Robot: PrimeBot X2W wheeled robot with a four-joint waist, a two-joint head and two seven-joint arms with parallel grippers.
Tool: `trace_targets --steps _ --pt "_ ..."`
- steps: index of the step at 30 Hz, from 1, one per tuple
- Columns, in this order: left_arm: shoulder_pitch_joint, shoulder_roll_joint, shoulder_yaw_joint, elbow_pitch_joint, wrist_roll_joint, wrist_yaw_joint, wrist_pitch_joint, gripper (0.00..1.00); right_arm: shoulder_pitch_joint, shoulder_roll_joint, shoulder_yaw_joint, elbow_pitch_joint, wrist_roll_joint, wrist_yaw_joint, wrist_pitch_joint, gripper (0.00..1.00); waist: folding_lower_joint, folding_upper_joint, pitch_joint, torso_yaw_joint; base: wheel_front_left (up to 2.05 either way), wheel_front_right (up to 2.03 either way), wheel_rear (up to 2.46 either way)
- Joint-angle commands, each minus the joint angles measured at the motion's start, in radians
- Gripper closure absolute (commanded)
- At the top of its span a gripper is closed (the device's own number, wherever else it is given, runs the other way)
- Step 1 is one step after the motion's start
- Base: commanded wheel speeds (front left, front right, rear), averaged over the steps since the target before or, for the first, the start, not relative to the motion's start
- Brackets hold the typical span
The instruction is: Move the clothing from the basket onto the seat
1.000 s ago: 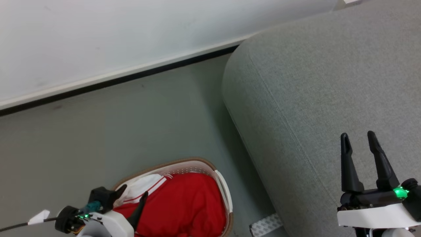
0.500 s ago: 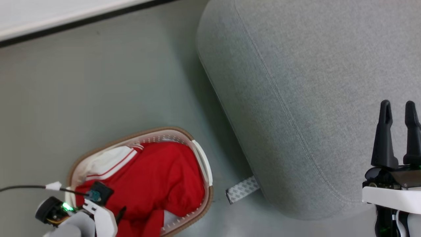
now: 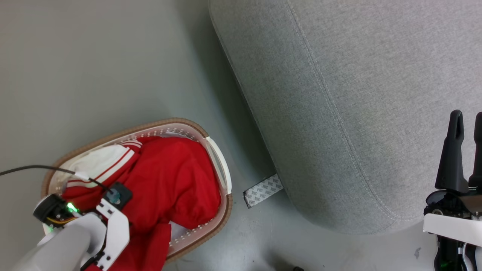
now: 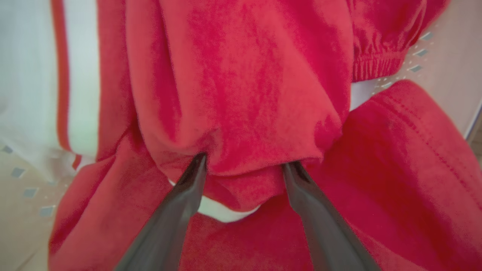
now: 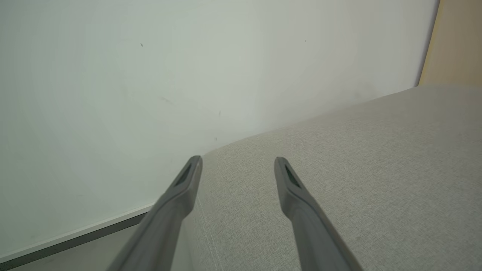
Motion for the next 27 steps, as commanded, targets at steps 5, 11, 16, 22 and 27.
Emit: trace_targets --steps 5,11,16,22,27 --pt "-0.044 -0.001 -0.035 0.023 -0.006 0.002 -0.021 0.0 0.018 -0.002 0.018 -0.019 0.007 -0.002 0.0 0.0 -0.0002 0.0 0.027 0.007 0.09 0.09 0.09" --pt "-0.068 0.005 -0.084 0.046 -0.023 0.002 -0.03 1.0 0.005 -0.002 0.044 -0.023 -0.016 -0.002 0.0 0.0 -0.0002 0.0 0.035 0.011 0.02 0.02 0.02" --pt "-0.076 -0.005 -0.092 0.057 -0.041 0.002 -0.083 1.0 -0.012 -0.002 0.054 -0.009 -0.026 -0.002 0.0 0.0 -0.0002 0.0 0.012 0.01 0.0 0.0 0.0" --pt "-0.059 -0.044 -0.087 0.055 -0.069 0.002 -0.156 1.0 -0.03 -0.002 0.065 0.011 -0.051 -0.002 0.0 0.0 -0.0002 0.0 -0.055 0.031 0.0 0.0 0.0" --pt "-0.042 -0.086 -0.088 0.042 -0.101 0.002 -0.231 1.0 -0.036 -0.002 0.048 0.04 -0.094 -0.002 0.0 0.0 -0.0002 0.0 -0.133 0.084 0.0 0.0 0.0"
